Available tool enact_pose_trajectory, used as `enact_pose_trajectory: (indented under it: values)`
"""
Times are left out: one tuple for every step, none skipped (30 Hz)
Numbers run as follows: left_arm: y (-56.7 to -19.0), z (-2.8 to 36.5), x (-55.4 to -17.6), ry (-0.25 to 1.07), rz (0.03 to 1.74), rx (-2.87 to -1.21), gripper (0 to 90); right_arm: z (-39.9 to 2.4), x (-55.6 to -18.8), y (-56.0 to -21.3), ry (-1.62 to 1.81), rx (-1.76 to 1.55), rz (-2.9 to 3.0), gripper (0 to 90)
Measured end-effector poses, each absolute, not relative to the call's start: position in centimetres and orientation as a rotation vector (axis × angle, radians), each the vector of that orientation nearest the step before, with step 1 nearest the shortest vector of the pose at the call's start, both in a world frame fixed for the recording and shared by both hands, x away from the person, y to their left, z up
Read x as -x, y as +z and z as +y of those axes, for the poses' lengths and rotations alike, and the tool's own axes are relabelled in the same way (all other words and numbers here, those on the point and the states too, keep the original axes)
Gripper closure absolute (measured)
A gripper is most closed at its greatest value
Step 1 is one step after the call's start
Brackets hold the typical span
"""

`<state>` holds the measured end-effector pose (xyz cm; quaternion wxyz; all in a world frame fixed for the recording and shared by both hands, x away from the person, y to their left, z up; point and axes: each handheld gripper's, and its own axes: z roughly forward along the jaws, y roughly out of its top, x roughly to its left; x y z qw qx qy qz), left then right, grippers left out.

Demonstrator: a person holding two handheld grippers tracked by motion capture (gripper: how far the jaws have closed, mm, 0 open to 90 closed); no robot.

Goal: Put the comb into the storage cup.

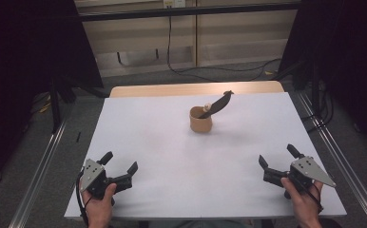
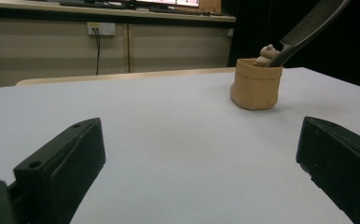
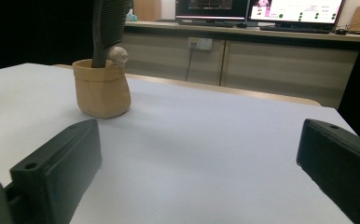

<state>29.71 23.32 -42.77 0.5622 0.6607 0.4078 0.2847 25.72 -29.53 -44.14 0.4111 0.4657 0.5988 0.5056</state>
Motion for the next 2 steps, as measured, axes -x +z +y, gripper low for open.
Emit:
enact_pose_trajectory:
  values:
    - [-42.78,23.35,-29.75,0.670,0.961,-1.555,1.7,-29.50,-25.74,-44.13,1.275,-1.166,1.508,0.0]
    - [-42.79,23.37,-29.78,0.671,0.964,-1.558,1.7,-29.49,-25.78,-44.12,1.281,-1.164,1.508,0.0]
